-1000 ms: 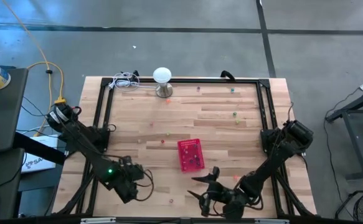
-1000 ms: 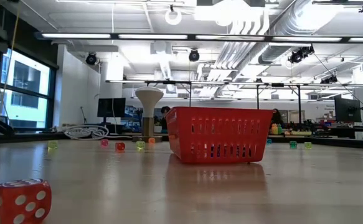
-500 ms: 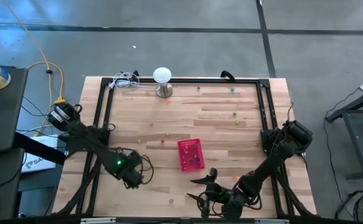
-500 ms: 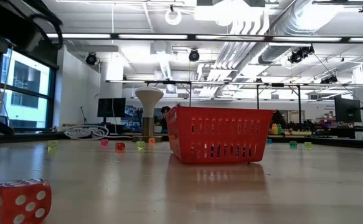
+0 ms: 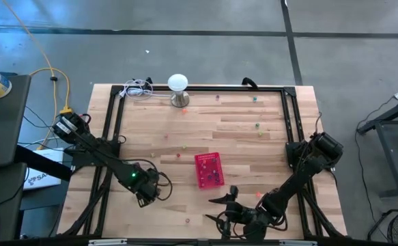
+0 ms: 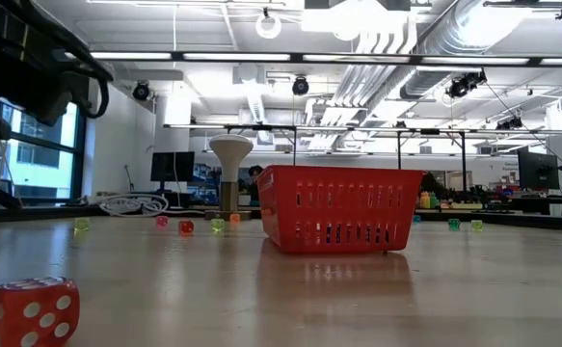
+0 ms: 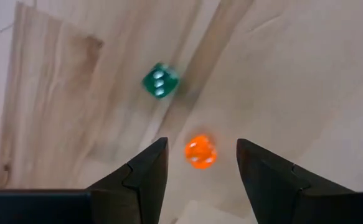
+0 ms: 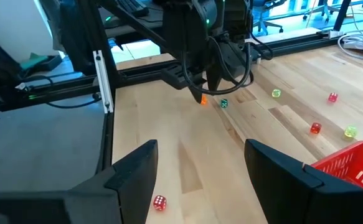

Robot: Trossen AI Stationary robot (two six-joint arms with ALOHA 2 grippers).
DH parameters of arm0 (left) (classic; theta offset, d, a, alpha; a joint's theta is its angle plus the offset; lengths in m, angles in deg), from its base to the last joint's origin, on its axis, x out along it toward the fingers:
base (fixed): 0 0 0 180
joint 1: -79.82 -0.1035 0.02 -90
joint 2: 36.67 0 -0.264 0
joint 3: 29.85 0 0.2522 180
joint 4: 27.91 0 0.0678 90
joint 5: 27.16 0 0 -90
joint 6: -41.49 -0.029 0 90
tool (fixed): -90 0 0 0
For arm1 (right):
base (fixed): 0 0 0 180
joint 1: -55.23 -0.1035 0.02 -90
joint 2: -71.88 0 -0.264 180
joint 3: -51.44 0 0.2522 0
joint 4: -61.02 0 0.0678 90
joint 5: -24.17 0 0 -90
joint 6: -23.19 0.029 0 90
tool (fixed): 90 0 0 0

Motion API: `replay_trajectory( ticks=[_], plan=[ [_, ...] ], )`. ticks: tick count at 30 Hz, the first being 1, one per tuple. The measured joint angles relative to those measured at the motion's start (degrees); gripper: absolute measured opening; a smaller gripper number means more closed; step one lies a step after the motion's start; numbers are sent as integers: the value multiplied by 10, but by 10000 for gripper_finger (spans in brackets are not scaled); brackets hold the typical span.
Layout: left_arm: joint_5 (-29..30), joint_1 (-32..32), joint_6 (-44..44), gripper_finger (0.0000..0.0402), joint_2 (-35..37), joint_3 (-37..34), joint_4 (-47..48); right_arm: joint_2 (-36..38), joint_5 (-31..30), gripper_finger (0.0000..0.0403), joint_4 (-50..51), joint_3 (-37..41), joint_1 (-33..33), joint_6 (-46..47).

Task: Pick & Place Dice
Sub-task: Put the orange die into the red basket

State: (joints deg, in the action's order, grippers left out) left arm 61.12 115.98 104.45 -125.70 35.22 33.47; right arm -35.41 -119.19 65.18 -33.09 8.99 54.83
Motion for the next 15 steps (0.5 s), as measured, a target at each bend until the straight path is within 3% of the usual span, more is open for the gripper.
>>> replay_trajectory(
  ticks=[15],
  plan=[
    [4,12,11,181,0,-39,-40,0,0,231,4,0,1,0]
  ],
)
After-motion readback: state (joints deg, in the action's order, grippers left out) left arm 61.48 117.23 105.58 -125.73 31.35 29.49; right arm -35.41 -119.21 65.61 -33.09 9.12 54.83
